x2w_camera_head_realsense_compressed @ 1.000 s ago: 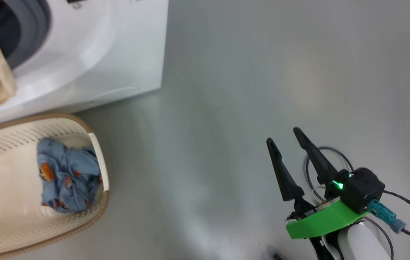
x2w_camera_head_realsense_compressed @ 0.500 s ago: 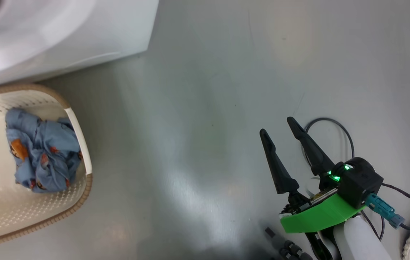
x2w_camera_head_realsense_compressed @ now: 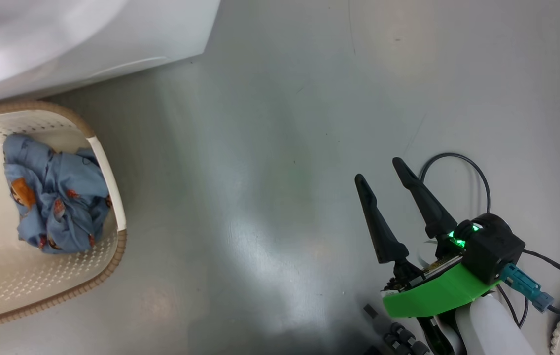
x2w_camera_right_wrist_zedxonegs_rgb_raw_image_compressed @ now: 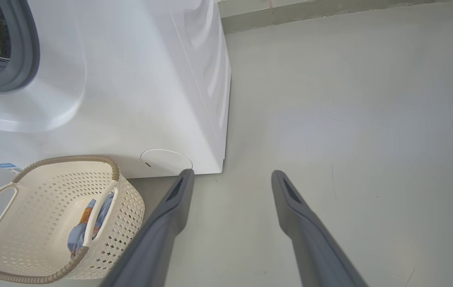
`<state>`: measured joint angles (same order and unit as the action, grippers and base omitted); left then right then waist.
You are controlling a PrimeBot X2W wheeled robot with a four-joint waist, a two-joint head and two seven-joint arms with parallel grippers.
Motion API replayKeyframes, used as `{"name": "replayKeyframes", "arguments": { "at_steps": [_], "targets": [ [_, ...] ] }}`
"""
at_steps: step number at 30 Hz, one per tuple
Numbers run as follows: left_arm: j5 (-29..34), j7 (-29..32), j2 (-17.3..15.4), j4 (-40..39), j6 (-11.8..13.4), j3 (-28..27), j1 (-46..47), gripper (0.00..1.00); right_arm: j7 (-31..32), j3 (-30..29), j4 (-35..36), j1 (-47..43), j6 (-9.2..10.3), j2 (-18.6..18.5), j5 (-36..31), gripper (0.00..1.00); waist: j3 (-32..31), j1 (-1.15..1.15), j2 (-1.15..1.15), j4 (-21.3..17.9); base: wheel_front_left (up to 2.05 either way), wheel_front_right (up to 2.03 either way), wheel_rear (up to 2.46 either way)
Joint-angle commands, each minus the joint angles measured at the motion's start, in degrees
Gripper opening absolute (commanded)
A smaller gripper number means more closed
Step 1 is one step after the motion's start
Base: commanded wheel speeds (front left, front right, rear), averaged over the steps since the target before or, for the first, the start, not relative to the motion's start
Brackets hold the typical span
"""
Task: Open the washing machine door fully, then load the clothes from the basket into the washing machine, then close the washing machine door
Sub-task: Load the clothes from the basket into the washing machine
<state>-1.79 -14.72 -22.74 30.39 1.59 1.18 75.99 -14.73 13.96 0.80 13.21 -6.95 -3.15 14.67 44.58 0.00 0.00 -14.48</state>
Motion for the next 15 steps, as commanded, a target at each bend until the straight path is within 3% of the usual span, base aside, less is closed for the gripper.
{"name": "replayKeyframes", "arguments": {
  "at_steps": [1, 4, 6, 7, 8, 15],
  "targets": [
    [-1.1, -0.3, -2.5, 0.7, 0.1, -1.2, -2.5, 0.00, -0.3, 1.3, 0.9, -0.3, -0.54, 0.3, 0.9, 1.00, -0.3, 0.00, 0.00, 0.2, 0.00, 0.00, 0.00],
    [-2.6, -0.3, -1.5, 5.1, -0.5, -1.8, -3.4, 0.02, -0.3, 1.2, 0.7, -0.4, -0.54, 0.3, 0.8, 1.00, -0.9, 0.00, 0.00, 0.5, 0.00, 0.00, 0.00],
    [-3.0, -0.3, -1.2, 7.2, -0.7, -1.8, -3.3, 0.35, -0.3, 1.2, 0.6, -0.5, -0.54, 0.3, 0.7, 1.00, -1.2, 0.00, 0.00, 0.7, 0.00, 0.00, 0.00],
    [-3.6, -0.3, -0.8, 8.8, -0.9, -2.0, -3.3, 0.61, -0.3, 1.2, 0.6, -0.6, -0.54, 0.3, 0.7, 1.00, -1.3, 0.00, 0.00, 0.8, 0.00, 0.00, 0.00],
    [-3.7, -0.3, -0.7, 9.4, -1.1, -2.0, -3.1, 1.00, -0.3, 1.2, 0.6, -0.6, -0.54, 0.3, 0.7, 1.00, -1.5, 0.00, 0.00, 0.9, 0.00, 0.00, 0.00],
    [-4.4, -0.3, 0.2, 13.9, -1.2, -2.0, -1.9, 1.00, -0.3, 1.1, 0.2, -0.4, -0.54, 0.3, 0.3, 1.00, -2.8, 0.00, 0.00, 1.6, 0.00, 0.00, 0.00]
  ]
}}
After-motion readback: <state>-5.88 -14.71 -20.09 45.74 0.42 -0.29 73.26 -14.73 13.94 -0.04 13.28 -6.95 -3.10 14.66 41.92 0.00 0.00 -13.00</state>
